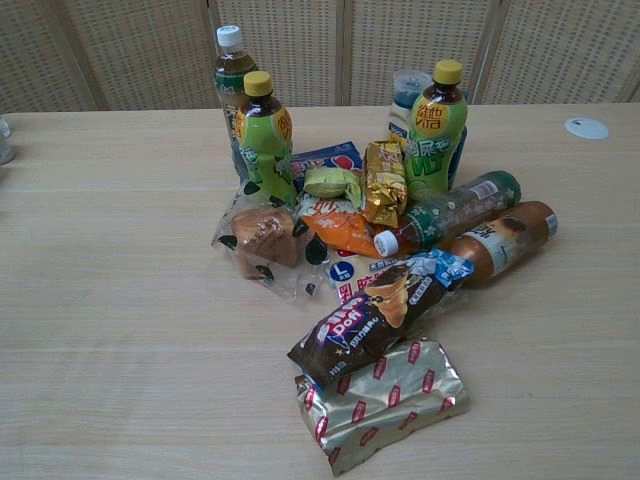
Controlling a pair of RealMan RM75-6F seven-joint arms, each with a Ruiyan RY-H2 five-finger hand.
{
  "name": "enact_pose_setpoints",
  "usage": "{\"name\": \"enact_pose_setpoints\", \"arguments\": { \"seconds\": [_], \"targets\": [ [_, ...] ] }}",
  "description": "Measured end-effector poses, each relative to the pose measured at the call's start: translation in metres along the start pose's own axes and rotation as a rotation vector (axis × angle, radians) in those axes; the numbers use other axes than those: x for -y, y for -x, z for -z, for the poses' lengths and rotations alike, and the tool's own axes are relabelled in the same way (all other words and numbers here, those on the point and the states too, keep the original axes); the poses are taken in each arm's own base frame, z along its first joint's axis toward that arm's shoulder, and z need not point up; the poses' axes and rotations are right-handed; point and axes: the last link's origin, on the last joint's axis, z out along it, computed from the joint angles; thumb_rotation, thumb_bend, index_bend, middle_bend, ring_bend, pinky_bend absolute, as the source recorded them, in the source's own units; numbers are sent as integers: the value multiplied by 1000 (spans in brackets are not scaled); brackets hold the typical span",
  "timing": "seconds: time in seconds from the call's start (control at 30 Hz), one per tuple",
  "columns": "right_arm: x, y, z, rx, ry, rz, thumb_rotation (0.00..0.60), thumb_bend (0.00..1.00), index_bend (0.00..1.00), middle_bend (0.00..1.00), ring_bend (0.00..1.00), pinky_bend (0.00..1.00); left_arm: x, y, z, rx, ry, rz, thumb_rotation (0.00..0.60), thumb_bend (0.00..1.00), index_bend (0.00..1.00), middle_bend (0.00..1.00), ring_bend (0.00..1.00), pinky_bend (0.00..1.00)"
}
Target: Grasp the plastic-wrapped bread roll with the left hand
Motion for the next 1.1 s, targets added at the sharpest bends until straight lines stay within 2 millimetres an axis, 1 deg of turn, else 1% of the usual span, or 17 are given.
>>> {"name": "enact_pose_setpoints", "arguments": {
  "seconds": [0.23, 0.33, 0.43, 0.53, 0.67, 0.77, 1.1],
  "targets": [
    [0, 2, 0, 9, -5, 5, 587, 0, 0, 0, 0, 0, -2, 6, -1, 19, 11, -14, 600, 0, 0, 0, 0, 0],
    [-1, -1, 0, -8, -1, 0, 588, 0, 0, 0, 0, 0, -6, 10, -3, 34, 36, -16, 600, 0, 0, 0, 0, 0],
    [-3, -5, 0, -19, 8, -6, 587, 0, 0, 0, 0, 0, -10, 15, -9, 61, 91, -43, 600, 0, 0, 0, 0, 0],
    [-4, -8, -1, -24, 11, -13, 588, 0, 0, 0, 0, 0, -18, 19, -24, 87, 174, -88, 600, 0, 0, 0, 0, 0],
    [-5, -10, 0, -27, 12, -20, 588, 0, 0, 0, 0, 0, -34, 24, -52, 111, 301, -166, 600, 0, 0, 0, 0, 0],
    [-6, -11, -1, -27, 14, -23, 584, 0, 0, 0, 0, 0, -45, 30, -70, 115, 362, -229, 600, 0, 0, 0, 0, 0],
    [-9, -15, -2, -44, 25, -33, 586, 0, 0, 0, 0, 0, -84, 61, -131, 167, 447, -406, 600, 0, 0, 0, 0, 0]
  ]
}}
